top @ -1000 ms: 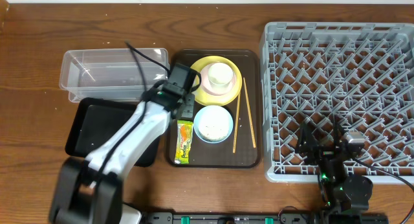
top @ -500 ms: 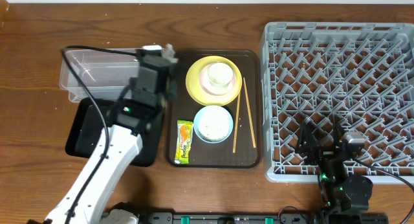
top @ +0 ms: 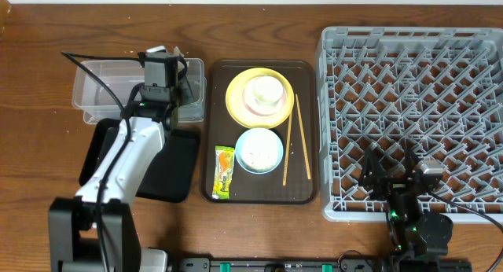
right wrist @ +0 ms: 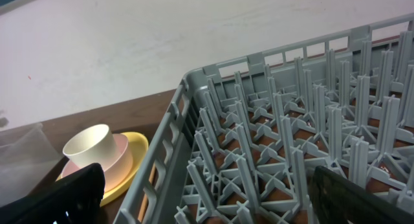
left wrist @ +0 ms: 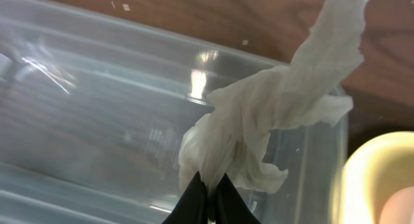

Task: Sort waste into correct bins and load items into the dishwasher rack
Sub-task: 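Carry the tissue with left gripper into the clear plastic bin and release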

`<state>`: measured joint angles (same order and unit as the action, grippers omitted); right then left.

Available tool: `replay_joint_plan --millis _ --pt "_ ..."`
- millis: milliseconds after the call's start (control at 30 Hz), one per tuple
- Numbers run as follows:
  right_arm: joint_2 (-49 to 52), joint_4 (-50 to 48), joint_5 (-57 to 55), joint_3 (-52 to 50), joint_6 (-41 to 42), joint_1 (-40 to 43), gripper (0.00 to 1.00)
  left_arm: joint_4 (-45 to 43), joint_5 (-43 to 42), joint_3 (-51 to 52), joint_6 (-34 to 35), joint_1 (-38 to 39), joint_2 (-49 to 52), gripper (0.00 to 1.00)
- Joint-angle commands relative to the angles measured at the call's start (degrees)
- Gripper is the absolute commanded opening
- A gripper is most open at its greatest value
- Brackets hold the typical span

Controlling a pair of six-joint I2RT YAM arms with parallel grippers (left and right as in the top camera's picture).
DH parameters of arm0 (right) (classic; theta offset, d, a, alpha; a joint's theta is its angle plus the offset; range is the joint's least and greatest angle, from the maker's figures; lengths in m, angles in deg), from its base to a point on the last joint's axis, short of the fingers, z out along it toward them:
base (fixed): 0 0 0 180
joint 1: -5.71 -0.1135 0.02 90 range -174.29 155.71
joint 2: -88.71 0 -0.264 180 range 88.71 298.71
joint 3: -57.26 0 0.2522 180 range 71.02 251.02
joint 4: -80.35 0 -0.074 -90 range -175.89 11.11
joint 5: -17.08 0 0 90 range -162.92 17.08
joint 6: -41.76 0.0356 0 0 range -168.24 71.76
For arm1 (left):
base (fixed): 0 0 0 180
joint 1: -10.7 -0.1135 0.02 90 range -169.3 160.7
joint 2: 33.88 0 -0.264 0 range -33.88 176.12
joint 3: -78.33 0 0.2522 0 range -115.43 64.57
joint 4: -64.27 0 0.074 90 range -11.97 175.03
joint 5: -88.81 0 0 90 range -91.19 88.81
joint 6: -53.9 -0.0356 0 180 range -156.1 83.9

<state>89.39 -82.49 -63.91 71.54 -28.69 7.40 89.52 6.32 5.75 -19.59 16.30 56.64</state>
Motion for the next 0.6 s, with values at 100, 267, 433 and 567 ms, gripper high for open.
replay_joint_plan --millis 100,267,433,567 --pt "-0.31 0.07 0.2 -0.2 0.57 -0.07 0.99 -0.37 -3.08 -0.02 0.26 -1.31 -0.09 0.12" --pt "-0.31 0.07 0.22 -0.2 0.57 -0.07 0.99 1.25 -3.72 0.0 0.28 -1.31 -0.07 0.12" --pt "-0.31 0.07 0.22 -0.2 0.57 -0.07 0.99 1.27 -3.69 0.0 0.26 -1.31 -0.07 0.23" --pt "-0.31 0.07 0.2 -0.2 0.57 -0.07 0.99 0.74 -3.67 -0.24 0.24 -1.31 -0.33 0.47"
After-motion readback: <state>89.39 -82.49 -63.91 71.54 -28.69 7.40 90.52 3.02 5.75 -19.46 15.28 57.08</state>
